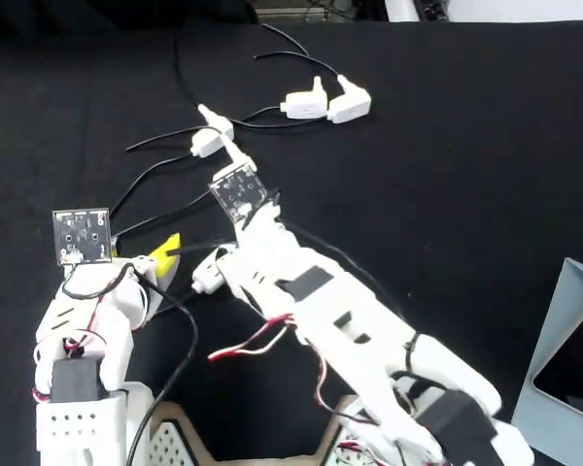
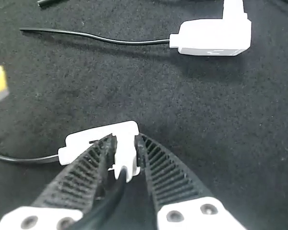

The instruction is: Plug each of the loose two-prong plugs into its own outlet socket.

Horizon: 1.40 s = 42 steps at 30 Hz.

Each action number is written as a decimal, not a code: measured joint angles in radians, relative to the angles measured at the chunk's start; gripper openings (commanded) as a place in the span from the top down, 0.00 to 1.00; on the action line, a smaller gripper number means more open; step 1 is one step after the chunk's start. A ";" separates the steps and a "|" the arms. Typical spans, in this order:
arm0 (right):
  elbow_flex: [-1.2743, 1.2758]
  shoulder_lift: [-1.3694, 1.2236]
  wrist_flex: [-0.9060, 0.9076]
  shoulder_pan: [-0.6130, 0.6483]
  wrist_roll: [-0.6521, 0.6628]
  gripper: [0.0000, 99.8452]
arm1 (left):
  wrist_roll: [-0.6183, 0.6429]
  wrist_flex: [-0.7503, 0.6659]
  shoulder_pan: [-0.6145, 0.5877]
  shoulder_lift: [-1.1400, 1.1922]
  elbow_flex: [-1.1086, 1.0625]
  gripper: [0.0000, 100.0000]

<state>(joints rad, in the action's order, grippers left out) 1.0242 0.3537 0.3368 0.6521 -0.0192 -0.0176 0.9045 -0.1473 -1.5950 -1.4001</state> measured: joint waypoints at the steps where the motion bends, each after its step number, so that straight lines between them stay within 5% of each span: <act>1: -0.003 -0.009 0.000 0.000 0.000 0.99 | 0.000 0.000 -0.005 0.000 0.000 0.69; 42: -0.083 -0.114 0.035 0.025 0.000 0.99 | 0.000 0.000 -0.009 0.000 0.000 0.69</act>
<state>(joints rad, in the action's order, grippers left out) 0.9413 0.2401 0.3721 0.6767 -0.0192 -0.0176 0.9045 -0.1565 -1.5950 -1.4001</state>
